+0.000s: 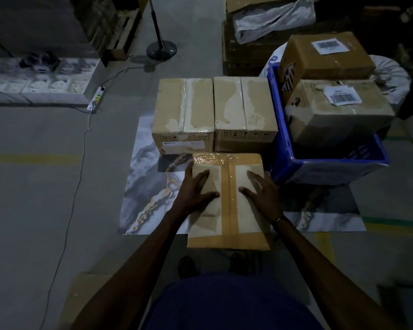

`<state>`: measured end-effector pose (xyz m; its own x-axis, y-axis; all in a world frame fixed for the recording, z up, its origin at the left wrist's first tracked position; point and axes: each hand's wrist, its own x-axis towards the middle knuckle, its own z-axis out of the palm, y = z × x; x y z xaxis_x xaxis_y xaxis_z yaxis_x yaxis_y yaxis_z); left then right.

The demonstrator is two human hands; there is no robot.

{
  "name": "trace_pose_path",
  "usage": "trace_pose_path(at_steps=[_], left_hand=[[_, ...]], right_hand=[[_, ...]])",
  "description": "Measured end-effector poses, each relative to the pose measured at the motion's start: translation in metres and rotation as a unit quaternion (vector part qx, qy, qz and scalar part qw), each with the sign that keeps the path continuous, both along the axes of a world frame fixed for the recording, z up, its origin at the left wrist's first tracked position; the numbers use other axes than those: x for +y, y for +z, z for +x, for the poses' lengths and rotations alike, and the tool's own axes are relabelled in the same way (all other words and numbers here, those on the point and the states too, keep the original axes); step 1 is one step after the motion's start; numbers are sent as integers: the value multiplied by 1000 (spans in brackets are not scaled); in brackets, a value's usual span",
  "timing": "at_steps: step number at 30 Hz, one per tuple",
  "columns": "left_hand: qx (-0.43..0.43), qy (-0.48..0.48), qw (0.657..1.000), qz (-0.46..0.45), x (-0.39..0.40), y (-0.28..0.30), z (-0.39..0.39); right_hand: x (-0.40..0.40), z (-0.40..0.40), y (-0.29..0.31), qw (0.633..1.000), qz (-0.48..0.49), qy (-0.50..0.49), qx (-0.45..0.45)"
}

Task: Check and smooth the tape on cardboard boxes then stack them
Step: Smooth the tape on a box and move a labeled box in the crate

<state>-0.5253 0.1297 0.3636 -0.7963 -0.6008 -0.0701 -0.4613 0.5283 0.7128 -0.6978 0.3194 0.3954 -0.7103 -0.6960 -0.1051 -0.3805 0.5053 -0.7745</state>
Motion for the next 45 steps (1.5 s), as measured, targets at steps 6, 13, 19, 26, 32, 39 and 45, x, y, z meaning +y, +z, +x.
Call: trace_pose_path(at_steps=[6,13,19,26,32,39,45], left_hand=[[-48,-26,992,-114,19,2,0],[-112,-55,980,-157,51,-2,1],[-134,-68,979,-136,59,9,11],[-137,-75,979,-132,73,9,33],[-131,-90,982,-103,93,19,37],[-140,-100,981,-92,109,18,35],[-167,-101,978,-79,113,24,21]], right_hand=[[-1,3,-9,992,88,30,83],[0,27,-6,976,136,81,148],[9,31,1,975,152,98,130],[29,47,-4,967,176,118,138],[33,57,4,968,194,129,91],[33,82,-5,955,224,150,121],[33,87,-10,947,223,171,155]])
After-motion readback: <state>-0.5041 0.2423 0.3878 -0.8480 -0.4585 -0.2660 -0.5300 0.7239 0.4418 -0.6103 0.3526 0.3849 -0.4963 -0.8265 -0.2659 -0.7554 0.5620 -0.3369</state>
